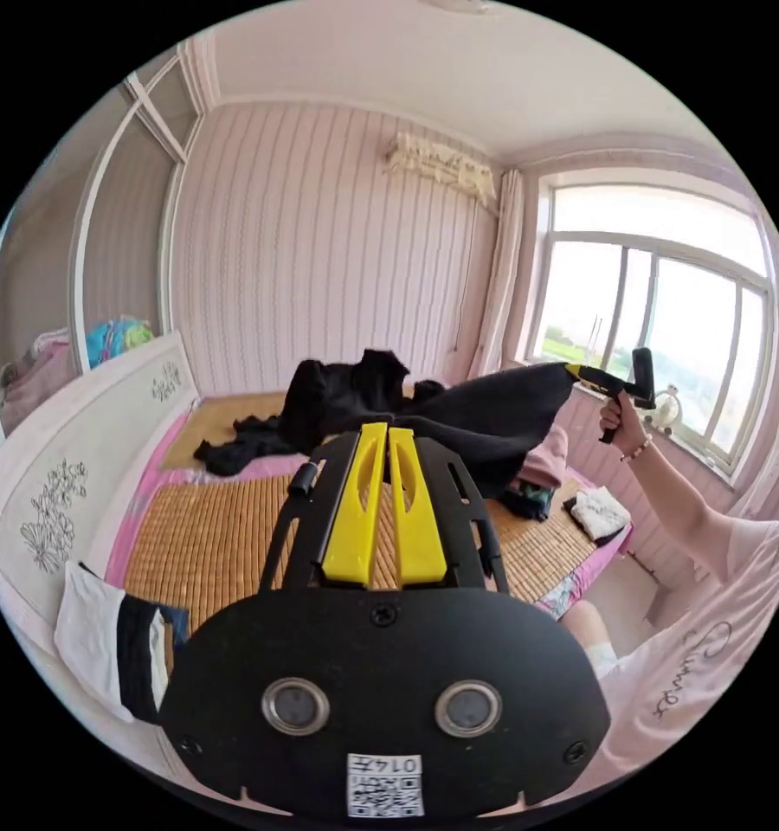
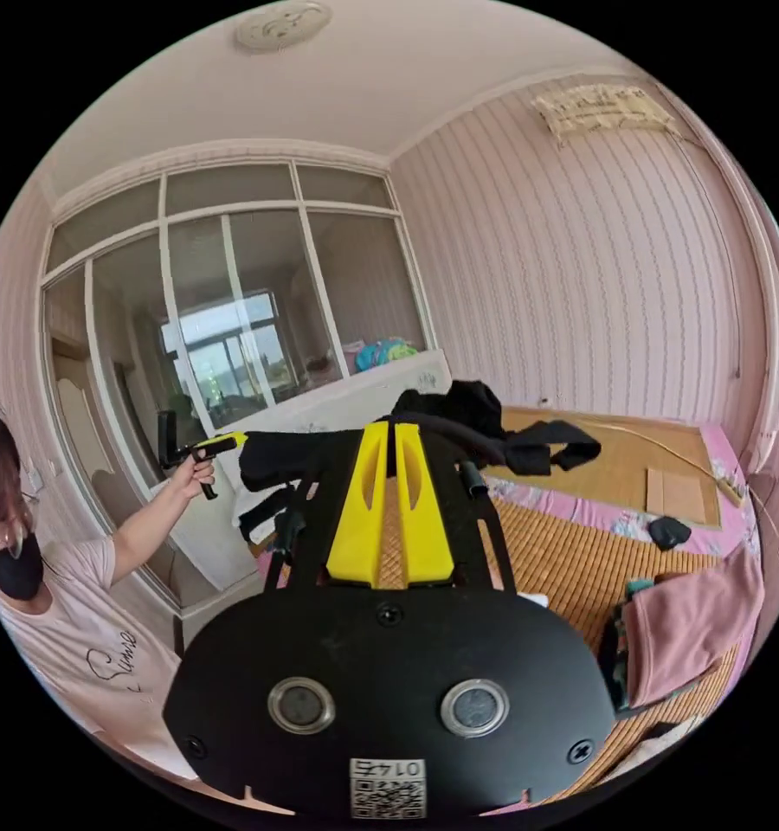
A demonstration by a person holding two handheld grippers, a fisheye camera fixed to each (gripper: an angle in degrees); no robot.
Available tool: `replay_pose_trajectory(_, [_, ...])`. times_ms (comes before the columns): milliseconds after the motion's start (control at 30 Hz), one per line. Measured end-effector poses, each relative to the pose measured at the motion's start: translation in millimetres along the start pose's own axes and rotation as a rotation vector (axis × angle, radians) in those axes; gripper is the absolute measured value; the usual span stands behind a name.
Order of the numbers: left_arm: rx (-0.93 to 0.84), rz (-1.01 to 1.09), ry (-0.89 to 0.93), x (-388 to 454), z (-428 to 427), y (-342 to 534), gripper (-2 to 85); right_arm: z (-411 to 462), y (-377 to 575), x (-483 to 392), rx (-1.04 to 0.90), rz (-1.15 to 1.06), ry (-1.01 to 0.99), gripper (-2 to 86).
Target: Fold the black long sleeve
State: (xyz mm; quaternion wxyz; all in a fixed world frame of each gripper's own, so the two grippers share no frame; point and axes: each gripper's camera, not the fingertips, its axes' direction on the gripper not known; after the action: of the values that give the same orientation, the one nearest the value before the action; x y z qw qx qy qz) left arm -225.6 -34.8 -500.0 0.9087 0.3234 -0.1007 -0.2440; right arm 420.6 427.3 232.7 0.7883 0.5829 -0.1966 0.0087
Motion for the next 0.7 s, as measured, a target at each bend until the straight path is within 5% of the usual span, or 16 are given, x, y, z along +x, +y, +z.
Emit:
replay_pose_trajectory(300, [-0.549, -0.400, -0.018, -53, 241, 254, -1.0, 191, 300, 121, -0.476, 0.764, -0.004, 0.6])
replay_pose_trajectory(700, [-0.805, -0.209, 0.015, -60, 278, 328, -0.5, 227, 353, 11, -0.780, 0.690, -0.118, 3.9])
